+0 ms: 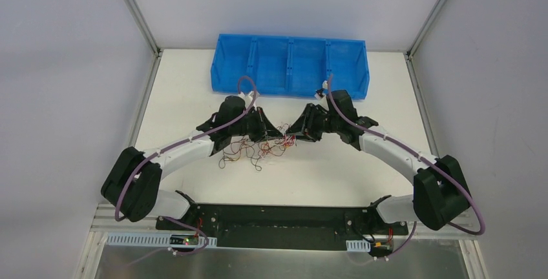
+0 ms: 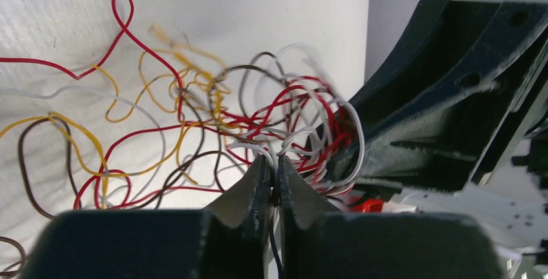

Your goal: Untangle the cables

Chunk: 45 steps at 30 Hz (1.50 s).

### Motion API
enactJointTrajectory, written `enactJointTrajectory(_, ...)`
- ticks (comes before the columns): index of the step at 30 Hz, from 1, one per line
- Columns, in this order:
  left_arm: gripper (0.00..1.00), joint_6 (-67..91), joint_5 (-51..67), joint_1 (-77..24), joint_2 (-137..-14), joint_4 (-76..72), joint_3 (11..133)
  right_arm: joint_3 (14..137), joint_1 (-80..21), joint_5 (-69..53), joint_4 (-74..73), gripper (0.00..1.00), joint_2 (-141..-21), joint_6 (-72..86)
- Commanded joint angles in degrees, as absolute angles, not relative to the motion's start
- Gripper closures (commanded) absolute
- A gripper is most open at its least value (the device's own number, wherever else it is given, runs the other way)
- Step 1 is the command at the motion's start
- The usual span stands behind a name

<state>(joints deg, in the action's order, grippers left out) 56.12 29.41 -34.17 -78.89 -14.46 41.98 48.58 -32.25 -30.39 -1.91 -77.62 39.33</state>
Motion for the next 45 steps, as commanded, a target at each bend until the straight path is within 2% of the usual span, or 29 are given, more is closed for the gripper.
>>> enactJointTrajectory(1,1.0,55.42,24.34,-34.46,-72.82,-15.42,41.22,49.35,-31.28,-29.73,-1.31,0.62,-75.21,39.02)
enactJointTrajectory(2,1.0,55.18,23.44,-34.27,-71.41,-14.59,40.79,48.68,-30.57,-29.79,-1.36,0.62,-74.86,38.98)
enactJointTrajectory(4,1.0,54.94,22.12,-33.23,-68.28,-12.72,39.75,47.76,-28.88,-29.23,-2.76,0.68,-73.8,38.35)
enactJointTrajectory(8,1.0,55.82,21.79,-26.69,-60.48,-8.68,37.55,46.43,-23.37,-25.75,-9.02,1.0,-70.91,35.87)
enactJointTrajectory(15,1.0,55.43,23.75,-10.97,-49.61,3.36,38.08,45.43,-12.1,-19.91,-18.69,1.0,-64.06,32.47)
enactJointTrajectory(17,1.0,57.14,27.79,-8.87,-50.54,1.65,37.3,45.03,-10.37,-24.3,-17.17,1.0,-63.1,31.9)
enactJointTrajectory(18,1.0,58.26,29.69,-8.72,-51.97,0.39,37.16,44.85,-10.54,-27.12,-15.6,0.92,-63.23,32.18)
enactJointTrajectory(21,1.0,62.3,33.66,-10.26,-55.4,-9.08,35.32,44.61,-15.3,-30.88,-8.89,0.48,-65.22,35.53)
enactJointTrajectory(24,1.0,62.56,33.5,-13.16,-57.37,-10.89,36.51,47.7,-24.41,-26.65,-6.9,0.29,-68.84,36.28)
enactJointTrajectory(33,1.0,61.65,30.67,-25.24,-64.27,-12.24,41.43,58.18,-37.45,-23.17,6.85,0.27,-83.13,45.56)
enactJointTrajectory(34,1.0,61.99,30.46,-25.95,-65.01,-13.04,41.33,59.51,-38.4,-22.87,7.01,0.29,-84.27,45.42)
enactJointTrajectory(35,1.0,62.42,30.56,-26.47,-65.56,-14.04,41.23,60.66,-39.1,-22.59,7.09,0.35,-85.3,45.24)
enactJointTrajectory(37,1.0,63.08,30.81,-27.11,-66.08,-16.11,41.32,61.79,-39.68,-21.94,6.76,0.71,-86.67,45.06)
enactJointTrajectory(39,1.0,62.87,30.83,-27.17,-65.28,-15.83,41.89,61.16,-39.67,-20.07,5.65,0.96,-86.51,44.66)
enactJointTrajectory(40,1.0,62.31,30.24,-27.08,-64.32,-14.48,42.34,60.58,-39.52,-18.83,4.35,1.0,-85.93,44.13)
enactJointTrajectory(45,1.0,56.29,27.33,-23.48,-56.9,-2.42,46.29,54.43,-37.04,-13.2,-2.47,1.0,-79.9,41.05)
